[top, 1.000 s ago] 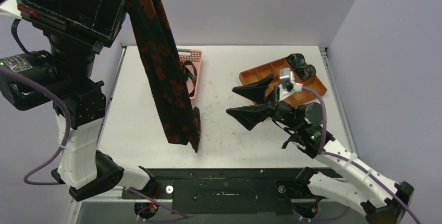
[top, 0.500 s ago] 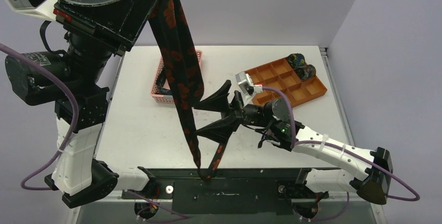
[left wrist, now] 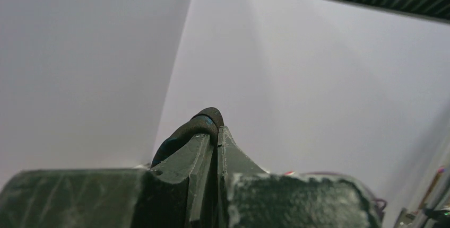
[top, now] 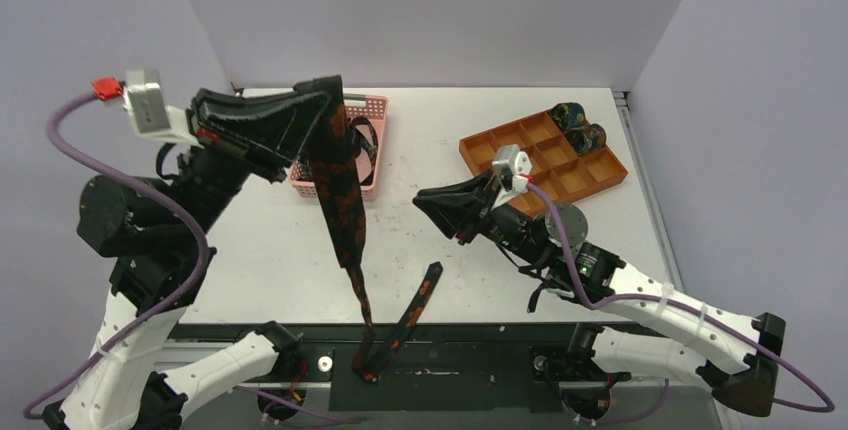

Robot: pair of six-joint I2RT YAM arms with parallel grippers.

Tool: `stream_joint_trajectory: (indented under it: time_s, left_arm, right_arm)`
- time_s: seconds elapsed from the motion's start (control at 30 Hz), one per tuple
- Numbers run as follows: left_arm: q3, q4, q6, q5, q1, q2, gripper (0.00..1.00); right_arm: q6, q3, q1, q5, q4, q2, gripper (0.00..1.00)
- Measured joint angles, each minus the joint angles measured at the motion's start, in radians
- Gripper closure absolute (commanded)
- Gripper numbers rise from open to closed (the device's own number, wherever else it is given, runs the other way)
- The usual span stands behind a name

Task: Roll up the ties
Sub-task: Flatten out the tie at the center of the board.

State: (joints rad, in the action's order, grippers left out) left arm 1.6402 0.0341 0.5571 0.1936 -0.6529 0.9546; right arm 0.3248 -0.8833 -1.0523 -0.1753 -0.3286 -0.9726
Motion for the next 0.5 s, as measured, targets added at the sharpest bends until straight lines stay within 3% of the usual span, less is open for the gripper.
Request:
stream_joint_trajectory:
  time_s: [0.03,0.07,0.13,0.2,0.37,0.5]
  left_arm:
    - [-0.072,0.001,-0.029,-0.014,0.000,-0.039,1.00]
    - [-0.137,0.004,-0.054,-0.024,0.000,-0.070,1.00]
    - [-0.244,0.011,-0.101,-0.027,0.000,-0.124,1.00]
    - [-0.345,0.014,-0.146,0.008,0.000,-0.164,1.00]
    - [-0.582,-0.020,-0.195,0.258,0.000,-0.237,1.00]
    - [-0.629,-0.067,-0.168,0.426,0.000,-0.243,1.00]
  right_arm:
    - [-0.013,0.003,0.004,0.024,0.018,0.029,0.39]
    - [-0.023,0.004,0.006,0.040,0.033,0.052,0.22]
    - [-0.046,0.005,0.006,0.056,0.059,0.090,0.06]
    - [-0.049,0.010,0.006,0.063,0.075,0.112,0.00]
    - [-0.043,0.030,0.006,0.053,0.109,0.124,0.00]
    - [-0.052,0.055,0.011,-0.013,0.123,0.124,0.00]
